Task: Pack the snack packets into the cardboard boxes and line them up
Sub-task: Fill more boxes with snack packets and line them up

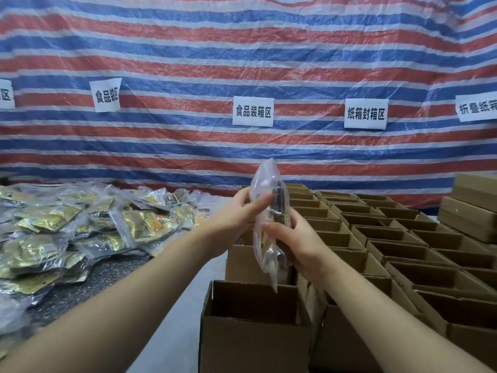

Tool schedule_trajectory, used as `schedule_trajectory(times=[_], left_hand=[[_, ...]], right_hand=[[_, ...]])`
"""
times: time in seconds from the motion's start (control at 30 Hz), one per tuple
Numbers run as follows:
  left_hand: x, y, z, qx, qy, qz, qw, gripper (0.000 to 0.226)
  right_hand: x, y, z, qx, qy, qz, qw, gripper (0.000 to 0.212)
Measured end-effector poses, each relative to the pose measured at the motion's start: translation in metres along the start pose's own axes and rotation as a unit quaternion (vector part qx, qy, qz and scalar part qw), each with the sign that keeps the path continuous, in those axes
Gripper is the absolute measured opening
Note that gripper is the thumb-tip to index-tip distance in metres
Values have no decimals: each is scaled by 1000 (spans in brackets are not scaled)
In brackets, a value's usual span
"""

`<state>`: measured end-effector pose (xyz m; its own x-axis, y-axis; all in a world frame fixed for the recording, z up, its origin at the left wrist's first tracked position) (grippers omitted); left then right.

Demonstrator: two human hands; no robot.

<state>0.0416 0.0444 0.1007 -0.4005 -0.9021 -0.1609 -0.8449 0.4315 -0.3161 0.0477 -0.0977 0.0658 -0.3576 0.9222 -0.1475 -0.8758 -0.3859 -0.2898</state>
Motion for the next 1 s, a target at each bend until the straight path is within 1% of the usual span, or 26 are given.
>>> schedule_trajectory(times=[0.07, 0.13, 0.17, 0.23, 0.27, 0.3, 0.33, 0.37, 0.43, 0.47, 0.5, 0.53, 0.57, 0.63, 0.7, 0.73, 0.8, 0.83, 0.87, 0.93, 1.0], left_hand=[[7, -4, -10, 43, -22, 17, 999, 41], [11, -8, -15, 64, -47, -23, 997, 20], [12, -11, -15, 65, -65, -58, 994, 15], [13, -16, -10, 51, -91, -135, 985, 23], [13, -16, -9, 41, -91, -161, 982, 27], [13, -16, -7, 28, -93, -166, 981, 28], [12, -14, -6, 14, -102, -138, 985, 29], [11, -12, -5, 2, -115, -79, 990, 31], [6, 0, 1, -25, -102, 53, 993, 51], [1, 8, 7, -47, -85, 89, 991, 64], [-6, 15, 16, -72, -82, 99, 989, 74], [-13, 22, 26, -95, -93, 88, 987, 78], [-19, 30, 38, -124, -119, 64, 983, 77], [-28, 46, 68, -177, -197, 14, 964, 59], [-34, 62, 98, -226, -243, -15, 943, 44], [-34, 70, 109, -249, -233, -28, 940, 40], [-36, 82, 128, -297, -152, -63, 940, 34], [-35, 83, 135, -310, -101, -78, 942, 31], [-33, 86, 140, -312, -74, -89, 943, 28], [-32, 89, 143, -298, -64, -134, 943, 28], [-31, 88, 143, -297, -30, -180, 937, 26]], right_hand=[[7, 4, 1, 22, 9, 49, 999, 59], [11, 7, 3, 37, 1, 80, 996, 58], [12, 7, 4, 35, -7, 88, 995, 59], [13, 7, 3, 27, -24, 90, 995, 58], [13, 8, 2, 22, -27, 87, 996, 57], [11, 8, 0, 19, -21, 82, 996, 55], [9, 9, -2, 18, -10, 74, 997, 53], [6, 10, -6, 19, 5, 64, 998, 50], [-3, 13, -15, 21, 41, 49, 998, 46], [-6, 15, -20, 21, 62, 42, 997, 47], [-9, 18, -24, 20, 80, 37, 996, 49], [-12, 20, -27, 20, 96, 39, 994, 51], [-13, 22, -28, 19, 110, 51, 992, 51], [-12, 25, -29, 23, 155, 95, 983, 44], [-7, 26, -30, 33, 208, 147, 966, 40], [-4, 25, -31, 45, 227, 172, 957, 41], [4, 23, -33, 85, 267, 218, 935, 40], [8, 21, -34, 104, 294, 243, 919, 31], [13, 20, -36, 122, 325, 273, 897, 22], [21, 18, -41, 166, 372, 330, 852, 7], [27, 17, -49, 217, 395, 372, 812, 15]])
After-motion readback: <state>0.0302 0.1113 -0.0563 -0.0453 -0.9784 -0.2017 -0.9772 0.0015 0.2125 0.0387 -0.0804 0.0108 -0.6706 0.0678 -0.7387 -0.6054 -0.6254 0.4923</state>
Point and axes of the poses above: each hand's wrist, its own y-axis away from the middle knuckle, its own x-axis out of the palm, z = x × y, the point moved 3 cm from there along -y, towards the middle knuckle, and after that the axes turned 2 degrees about z, right-handed, at the moved point
